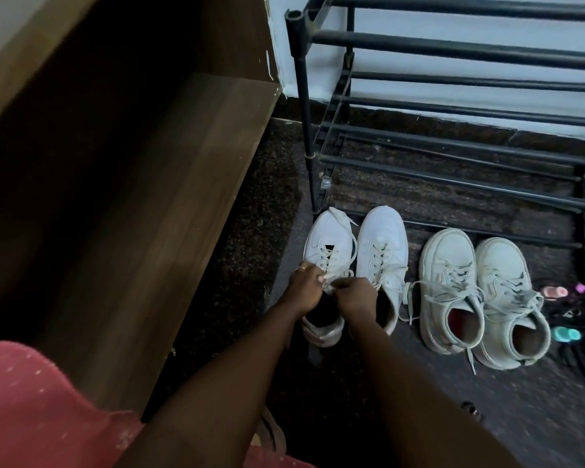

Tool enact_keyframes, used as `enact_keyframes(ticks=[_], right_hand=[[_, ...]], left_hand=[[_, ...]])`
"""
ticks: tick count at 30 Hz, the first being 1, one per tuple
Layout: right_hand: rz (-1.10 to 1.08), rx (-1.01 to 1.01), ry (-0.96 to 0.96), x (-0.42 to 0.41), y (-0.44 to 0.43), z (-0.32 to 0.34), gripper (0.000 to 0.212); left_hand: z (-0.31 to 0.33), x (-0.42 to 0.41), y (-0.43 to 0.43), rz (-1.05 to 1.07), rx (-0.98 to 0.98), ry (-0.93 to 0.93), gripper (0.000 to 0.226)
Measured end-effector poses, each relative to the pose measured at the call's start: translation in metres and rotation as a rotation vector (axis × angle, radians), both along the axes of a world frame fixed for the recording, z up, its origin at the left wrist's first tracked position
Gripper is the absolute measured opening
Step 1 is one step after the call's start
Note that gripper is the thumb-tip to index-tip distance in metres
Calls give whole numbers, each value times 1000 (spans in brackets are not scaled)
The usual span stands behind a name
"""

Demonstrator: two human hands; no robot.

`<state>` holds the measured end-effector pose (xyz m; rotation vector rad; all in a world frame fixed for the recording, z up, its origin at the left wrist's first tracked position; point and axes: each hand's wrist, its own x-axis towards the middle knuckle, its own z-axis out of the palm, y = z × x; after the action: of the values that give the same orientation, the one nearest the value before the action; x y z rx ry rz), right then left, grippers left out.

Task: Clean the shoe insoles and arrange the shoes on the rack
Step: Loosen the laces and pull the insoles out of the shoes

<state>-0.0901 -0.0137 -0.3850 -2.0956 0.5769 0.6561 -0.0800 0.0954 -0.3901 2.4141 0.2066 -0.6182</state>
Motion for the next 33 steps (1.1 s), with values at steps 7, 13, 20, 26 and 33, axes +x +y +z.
enact_keyframes(ticks=[7, 13, 20, 26, 33], right_hand=[[-99, 26, -38, -1, 7, 0, 19], [-104, 37, -45, -2, 12, 0, 30], [-16, 75, 24, 16, 17, 19, 13], [-81, 326, 54, 42, 16, 58, 25], [56, 366, -58, 67, 11, 159, 34]], left_hand=[[23, 23, 9, 828, -550, 21, 41], [69, 44, 41, 1166, -921, -113, 39], [112, 64, 60, 1089, -925, -262, 26], [146, 74, 47, 999, -919, -358, 25], [208, 81, 26, 803, -887, -438, 29]])
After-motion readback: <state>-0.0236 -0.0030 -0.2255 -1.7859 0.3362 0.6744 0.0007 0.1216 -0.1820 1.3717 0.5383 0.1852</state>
